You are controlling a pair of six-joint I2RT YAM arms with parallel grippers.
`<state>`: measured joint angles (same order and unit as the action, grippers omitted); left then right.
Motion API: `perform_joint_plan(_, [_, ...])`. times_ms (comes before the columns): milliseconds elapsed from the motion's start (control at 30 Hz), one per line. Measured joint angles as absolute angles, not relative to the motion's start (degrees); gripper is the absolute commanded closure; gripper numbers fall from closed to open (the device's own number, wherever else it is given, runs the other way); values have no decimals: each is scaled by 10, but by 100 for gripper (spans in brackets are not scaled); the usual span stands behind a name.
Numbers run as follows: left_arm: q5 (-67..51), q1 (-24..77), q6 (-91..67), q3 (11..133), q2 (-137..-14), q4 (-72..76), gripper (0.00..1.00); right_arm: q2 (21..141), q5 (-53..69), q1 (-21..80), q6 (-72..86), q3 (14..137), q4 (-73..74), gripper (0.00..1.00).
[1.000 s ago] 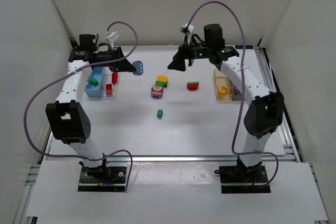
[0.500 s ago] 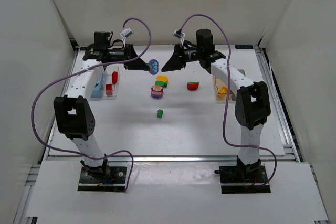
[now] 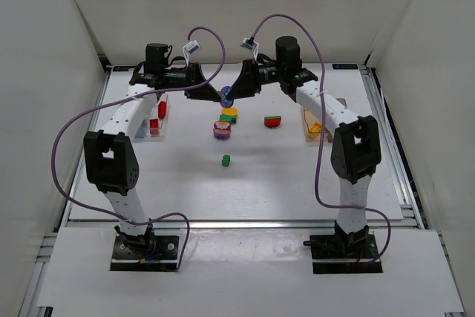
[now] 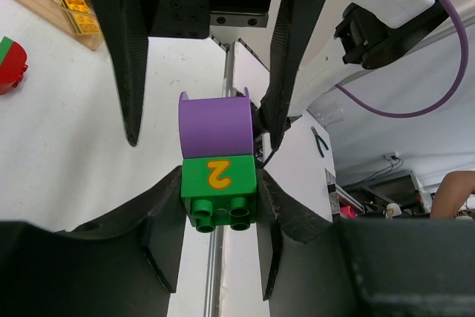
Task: Sort the legos into containers by color
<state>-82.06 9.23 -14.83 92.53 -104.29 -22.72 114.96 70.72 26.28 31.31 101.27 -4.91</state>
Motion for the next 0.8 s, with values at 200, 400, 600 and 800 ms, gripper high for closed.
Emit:
perform_joint_plan(200, [-822, 93, -150, 925, -1046, -222, 89, 1153, 710, 275, 297, 1020, -39, 73])
perform_joint_plan(400, [-816, 91, -135, 921, -1046, -218, 90, 1147, 706, 270, 269, 1010, -18, 100])
perform_joint_plan(600, [-819, 70, -136, 898, -1046, -207, 90, 1116, 708, 229, 226, 968, 29, 100])
perform_joint_plan(800, [-816, 32, -133, 880, -1044, -213, 90, 1079, 703, 111, 160, 938, 95, 100])
